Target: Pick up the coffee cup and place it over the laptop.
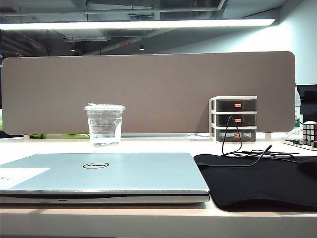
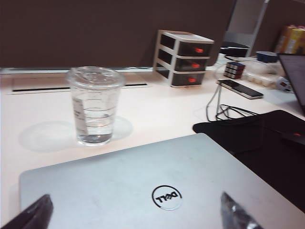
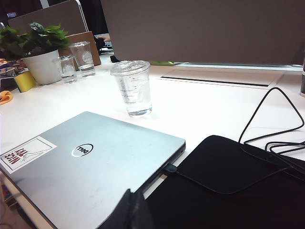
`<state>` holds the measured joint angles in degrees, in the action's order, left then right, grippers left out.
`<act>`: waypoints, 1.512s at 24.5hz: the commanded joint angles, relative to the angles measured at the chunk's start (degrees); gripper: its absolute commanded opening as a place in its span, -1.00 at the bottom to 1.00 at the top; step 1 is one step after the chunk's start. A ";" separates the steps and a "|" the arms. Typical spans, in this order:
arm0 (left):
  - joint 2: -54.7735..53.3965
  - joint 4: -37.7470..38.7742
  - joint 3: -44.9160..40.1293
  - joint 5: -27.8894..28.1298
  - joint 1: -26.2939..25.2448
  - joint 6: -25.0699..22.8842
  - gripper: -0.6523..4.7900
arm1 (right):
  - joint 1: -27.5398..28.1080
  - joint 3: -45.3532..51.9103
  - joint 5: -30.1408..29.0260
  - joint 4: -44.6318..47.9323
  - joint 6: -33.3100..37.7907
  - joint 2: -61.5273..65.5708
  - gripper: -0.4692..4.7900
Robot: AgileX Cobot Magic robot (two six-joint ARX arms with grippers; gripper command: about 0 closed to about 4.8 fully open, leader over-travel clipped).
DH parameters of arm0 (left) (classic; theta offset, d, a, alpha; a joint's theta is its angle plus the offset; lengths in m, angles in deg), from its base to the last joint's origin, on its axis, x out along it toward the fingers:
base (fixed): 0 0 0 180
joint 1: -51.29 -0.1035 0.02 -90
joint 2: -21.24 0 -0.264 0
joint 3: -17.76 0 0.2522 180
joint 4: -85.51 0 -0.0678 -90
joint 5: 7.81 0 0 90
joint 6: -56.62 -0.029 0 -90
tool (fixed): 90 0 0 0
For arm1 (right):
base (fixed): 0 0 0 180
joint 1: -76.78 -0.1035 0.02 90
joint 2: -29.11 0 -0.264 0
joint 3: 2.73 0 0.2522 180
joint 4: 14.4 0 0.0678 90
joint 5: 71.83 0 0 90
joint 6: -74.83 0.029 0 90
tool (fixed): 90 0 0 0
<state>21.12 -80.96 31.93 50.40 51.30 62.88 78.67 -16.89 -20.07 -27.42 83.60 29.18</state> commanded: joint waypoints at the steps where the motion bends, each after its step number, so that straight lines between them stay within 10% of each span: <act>1: -0.02 -0.74 0.04 -3.89 -0.09 1.81 0.94 | -0.02 0.28 -0.46 0.76 1.66 -0.11 -0.84; 11: -0.02 -5.09 0.02 -1.33 -0.09 3.76 0.93 | -0.04 0.28 -0.46 0.76 1.75 -0.11 -0.84; 16: -0.11 -9.57 0.07 8.04 -0.09 16.15 0.67 | -0.02 0.28 -0.46 0.76 1.75 -0.11 -0.84; 30: -8.63 -13.70 8.98 11.19 0.28 5.31 0.61 | -0.04 0.28 -0.48 0.33 1.97 -0.11 -0.84; 37: -23.43 -28.35 9.20 8.63 0.28 3.21 0.63 | -0.07 0.28 -0.98 0.28 1.97 -0.11 -0.84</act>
<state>0.25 -103.98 40.84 60.11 51.48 67.76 78.65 -16.89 -20.46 -27.64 85.37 29.18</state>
